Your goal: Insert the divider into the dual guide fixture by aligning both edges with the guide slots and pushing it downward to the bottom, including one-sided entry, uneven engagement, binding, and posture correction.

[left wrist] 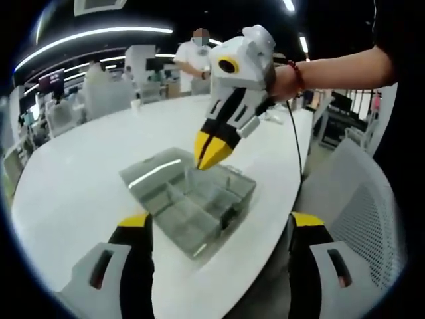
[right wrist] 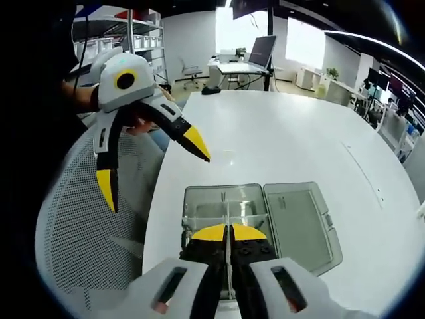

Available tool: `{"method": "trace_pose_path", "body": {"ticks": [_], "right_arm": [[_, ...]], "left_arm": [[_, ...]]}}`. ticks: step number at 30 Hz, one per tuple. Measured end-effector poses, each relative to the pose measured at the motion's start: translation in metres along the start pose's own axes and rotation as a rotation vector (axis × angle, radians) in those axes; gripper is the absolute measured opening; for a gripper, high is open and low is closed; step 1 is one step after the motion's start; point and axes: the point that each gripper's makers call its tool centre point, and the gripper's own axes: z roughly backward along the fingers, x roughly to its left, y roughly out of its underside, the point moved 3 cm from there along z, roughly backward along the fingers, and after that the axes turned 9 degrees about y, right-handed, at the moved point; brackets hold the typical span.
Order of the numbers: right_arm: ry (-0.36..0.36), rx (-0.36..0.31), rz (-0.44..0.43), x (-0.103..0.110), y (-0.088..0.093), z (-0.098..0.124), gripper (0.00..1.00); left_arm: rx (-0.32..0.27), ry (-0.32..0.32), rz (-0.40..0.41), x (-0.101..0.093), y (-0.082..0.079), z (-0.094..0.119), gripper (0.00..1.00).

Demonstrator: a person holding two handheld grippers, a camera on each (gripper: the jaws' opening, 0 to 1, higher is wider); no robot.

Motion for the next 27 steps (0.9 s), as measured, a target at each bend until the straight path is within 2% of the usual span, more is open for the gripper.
{"method": "trace_pose_path", "body": {"ticks": [9,18,27], "right_arm": [[-0.005,0.0,-0.004,0.0012,0.0041,-0.0026,0.0],[-0.012,-0.002,0.046,0.0026,0.0047,-0.0023,0.0],[-0.008,-0.032,0.078,0.0052,0.0065,0.0016,0.0]], "left_arm": [[0.001,0.001,0.005,0.0002,0.0001,-0.0002,0.81],[-0.001,0.004,0.008,-0.0004,-0.0003,-0.0003,0.81],[0.001,0.01,0.011,-0.0021,-0.0002,-0.001,0.8]]}}
